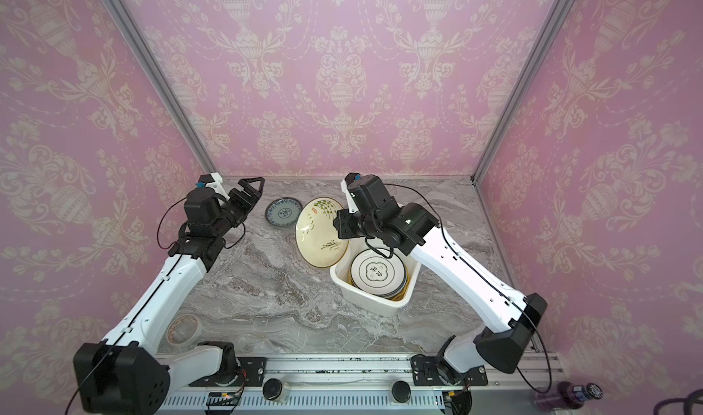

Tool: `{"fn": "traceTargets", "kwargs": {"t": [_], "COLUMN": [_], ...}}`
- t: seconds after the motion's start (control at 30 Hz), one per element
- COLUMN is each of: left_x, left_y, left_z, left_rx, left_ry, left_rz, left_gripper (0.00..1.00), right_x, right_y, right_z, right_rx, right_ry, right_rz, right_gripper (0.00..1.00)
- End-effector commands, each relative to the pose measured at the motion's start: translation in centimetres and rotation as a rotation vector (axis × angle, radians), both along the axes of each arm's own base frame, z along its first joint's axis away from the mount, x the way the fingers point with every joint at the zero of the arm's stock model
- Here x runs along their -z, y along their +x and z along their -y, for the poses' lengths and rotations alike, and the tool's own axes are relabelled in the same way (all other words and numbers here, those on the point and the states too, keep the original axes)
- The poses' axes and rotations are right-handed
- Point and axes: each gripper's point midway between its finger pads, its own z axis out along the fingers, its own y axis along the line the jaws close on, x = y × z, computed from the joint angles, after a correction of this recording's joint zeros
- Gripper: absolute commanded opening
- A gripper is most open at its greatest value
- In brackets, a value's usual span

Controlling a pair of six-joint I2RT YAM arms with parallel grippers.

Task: Place the plates into the plastic bin on the countertop
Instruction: Place the plate in the plastic bin.

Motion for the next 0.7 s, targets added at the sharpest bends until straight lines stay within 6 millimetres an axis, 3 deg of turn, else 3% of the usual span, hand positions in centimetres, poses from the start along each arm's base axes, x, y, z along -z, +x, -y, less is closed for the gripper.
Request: {"fn": "traceTargets", "kwargs": {"t": [0.0, 0.17, 0.3, 0.47, 0.67], "left_x": [-1.4, -0.3, 1.3, 2.3, 3.1], "left_y": [-0.5, -2.0, -3.1, -4.2, -5.9], "left_z": [4.3, 8.9, 9.7, 10.4, 13.2], "left_rx": [0.165, 0.319, 0.361, 0.412, 0.541], "left_ry": [0.156, 0.305, 0.377, 0.457, 0.597], "left_rz": [0.068, 0.092, 0.082, 0.093, 0.159], "left_gripper": [0.99, 0.99, 0.99, 0.99, 0.99], "right_x": [-1.9, -0.5, 1.6, 3.5, 5.5], "right_y": [0.8, 2.2, 2.7, 3.3, 3.2], "right_z": [3.8, 8.7, 11.2, 13.4, 13.5], "right_rx": [0.038, 0.113, 0.124, 0.117, -0.02], "right_ry": [0.022, -0.049, -0.136, -0.199, -0.286], "right_rz": [0.068, 0.069, 0.046, 0.027, 0.029], "right_gripper": [0.0, 0.0, 0.0, 0.0, 0.0]}}
